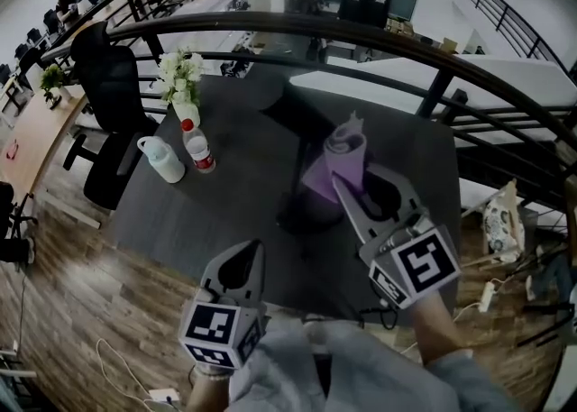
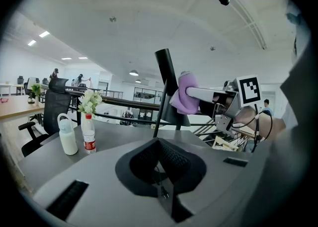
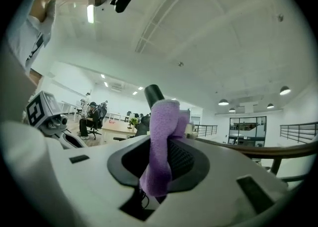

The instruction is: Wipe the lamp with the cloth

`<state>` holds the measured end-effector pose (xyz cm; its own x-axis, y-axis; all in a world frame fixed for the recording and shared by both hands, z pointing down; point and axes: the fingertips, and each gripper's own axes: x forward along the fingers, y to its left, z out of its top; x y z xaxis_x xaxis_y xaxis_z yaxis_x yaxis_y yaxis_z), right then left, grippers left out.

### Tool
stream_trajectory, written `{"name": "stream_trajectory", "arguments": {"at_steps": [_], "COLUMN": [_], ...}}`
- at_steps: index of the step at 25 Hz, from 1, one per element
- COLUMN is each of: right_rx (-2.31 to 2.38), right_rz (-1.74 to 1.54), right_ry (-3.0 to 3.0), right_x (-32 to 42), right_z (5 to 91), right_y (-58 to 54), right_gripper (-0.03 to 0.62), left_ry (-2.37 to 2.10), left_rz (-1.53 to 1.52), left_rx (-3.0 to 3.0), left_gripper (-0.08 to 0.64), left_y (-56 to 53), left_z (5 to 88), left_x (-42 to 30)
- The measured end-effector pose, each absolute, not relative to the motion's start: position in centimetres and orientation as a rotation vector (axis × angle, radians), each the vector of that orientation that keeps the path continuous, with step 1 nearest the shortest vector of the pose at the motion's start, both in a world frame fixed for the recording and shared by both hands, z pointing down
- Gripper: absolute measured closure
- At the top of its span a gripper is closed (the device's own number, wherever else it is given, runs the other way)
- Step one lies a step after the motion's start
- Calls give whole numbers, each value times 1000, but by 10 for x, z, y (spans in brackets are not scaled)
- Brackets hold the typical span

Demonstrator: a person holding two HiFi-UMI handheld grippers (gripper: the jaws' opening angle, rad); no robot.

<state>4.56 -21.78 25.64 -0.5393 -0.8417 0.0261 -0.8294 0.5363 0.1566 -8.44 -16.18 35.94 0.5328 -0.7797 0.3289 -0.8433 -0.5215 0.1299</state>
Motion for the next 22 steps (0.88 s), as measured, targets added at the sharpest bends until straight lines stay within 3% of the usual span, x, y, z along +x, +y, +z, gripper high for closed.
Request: {"name": "stream_trajectory", "arguments": {"at_steps": [22], "right_rx": [1266], "right_rz": [-31], "right_ry": [-2637], "right_x": [-27], "right_z": [348], "right_y": [-231], "right_gripper": [503], "left_ry": [-1517], "left_rz": [336], "left_rx": [2380], "left_gripper": [551], "left_y": [-156], "left_z": [363], "left_x": [-137]}}
